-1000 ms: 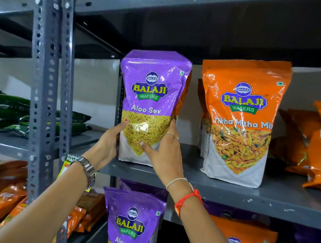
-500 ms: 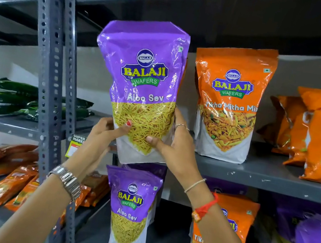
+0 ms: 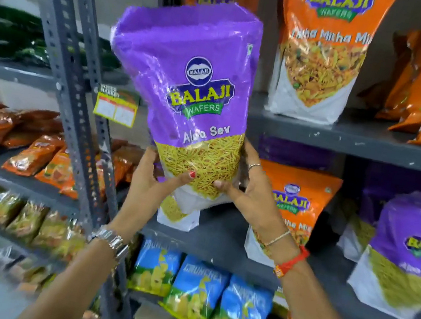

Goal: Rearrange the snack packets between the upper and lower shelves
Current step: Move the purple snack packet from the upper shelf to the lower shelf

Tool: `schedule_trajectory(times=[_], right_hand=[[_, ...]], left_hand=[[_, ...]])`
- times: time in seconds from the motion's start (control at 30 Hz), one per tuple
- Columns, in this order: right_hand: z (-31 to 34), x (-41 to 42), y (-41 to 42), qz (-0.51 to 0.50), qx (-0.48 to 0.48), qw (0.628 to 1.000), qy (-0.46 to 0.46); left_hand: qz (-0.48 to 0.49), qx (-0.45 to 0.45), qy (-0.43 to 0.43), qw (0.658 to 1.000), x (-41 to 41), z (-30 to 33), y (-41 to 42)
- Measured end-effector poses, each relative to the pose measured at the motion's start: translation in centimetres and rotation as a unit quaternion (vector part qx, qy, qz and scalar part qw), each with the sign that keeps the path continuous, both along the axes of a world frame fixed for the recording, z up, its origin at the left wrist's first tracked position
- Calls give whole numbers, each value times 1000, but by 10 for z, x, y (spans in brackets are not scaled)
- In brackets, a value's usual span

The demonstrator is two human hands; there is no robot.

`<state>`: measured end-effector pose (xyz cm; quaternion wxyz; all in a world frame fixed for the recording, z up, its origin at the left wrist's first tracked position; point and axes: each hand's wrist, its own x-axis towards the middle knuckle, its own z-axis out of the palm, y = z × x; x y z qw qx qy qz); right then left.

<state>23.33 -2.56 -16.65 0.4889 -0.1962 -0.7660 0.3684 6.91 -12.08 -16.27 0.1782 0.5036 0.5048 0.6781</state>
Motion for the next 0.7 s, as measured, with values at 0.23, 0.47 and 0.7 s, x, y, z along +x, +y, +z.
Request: schedule_trajectory(times=[0.23,0.47,0.7], right_hand=[[-101,9,7,-17,-96,993,-67],[-147,9,28,-74,-153,983,-73],[-185,5,52,-131,-180,972,-78]], left_hand=[[93,-15,-32,995,29,-111,16],[116,-74,-21,990,43,-166,48],[150,-138,2,979,53,-192,77]])
